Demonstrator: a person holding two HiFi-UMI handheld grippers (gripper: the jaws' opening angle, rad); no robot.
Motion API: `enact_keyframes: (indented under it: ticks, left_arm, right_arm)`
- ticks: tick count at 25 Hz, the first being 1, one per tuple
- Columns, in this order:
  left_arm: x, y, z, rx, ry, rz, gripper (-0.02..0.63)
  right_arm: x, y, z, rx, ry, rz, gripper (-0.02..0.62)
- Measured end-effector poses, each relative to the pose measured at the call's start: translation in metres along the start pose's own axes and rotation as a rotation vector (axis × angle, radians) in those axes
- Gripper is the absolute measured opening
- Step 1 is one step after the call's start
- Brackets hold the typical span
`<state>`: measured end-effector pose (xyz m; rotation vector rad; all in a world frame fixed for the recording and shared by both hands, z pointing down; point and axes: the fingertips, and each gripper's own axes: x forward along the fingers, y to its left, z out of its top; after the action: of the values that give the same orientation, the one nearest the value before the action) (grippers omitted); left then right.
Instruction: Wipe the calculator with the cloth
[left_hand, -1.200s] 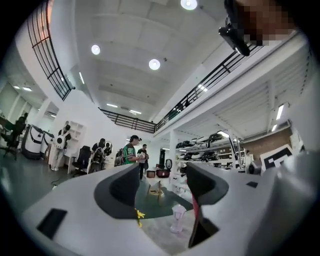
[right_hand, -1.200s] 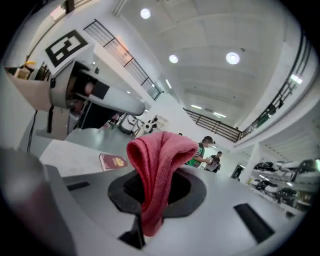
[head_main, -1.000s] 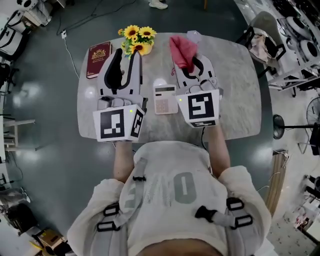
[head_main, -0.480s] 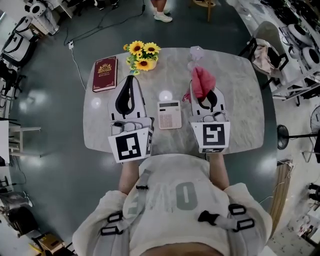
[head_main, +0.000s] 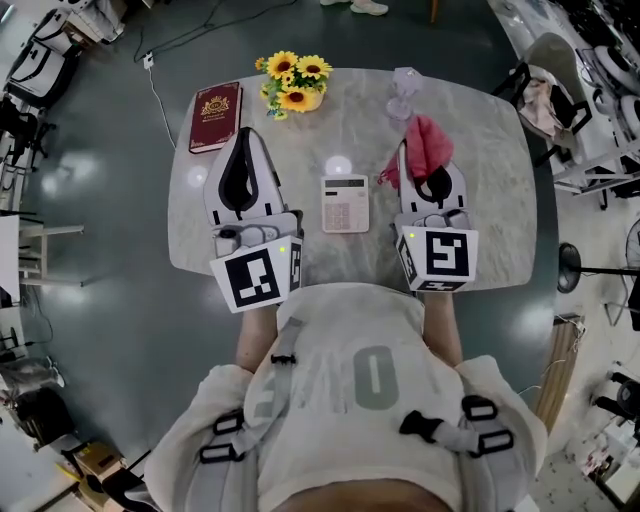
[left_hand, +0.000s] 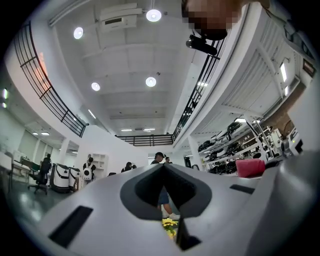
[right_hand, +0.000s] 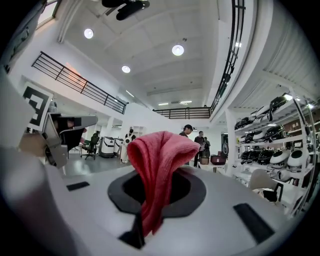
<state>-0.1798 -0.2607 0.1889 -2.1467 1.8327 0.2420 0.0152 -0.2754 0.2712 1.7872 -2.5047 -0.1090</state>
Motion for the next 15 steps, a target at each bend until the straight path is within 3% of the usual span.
enact_keyframes:
  ticks: [15]
  left_arm:
    - [-0.0086, -0.0025, -0.0089, -0.002, 0.034, -0.009, 0.020]
  right_arm:
    - [-0.0083, 0.0009, -0.0091, 0.007, 0.021, 0.003, 0.055]
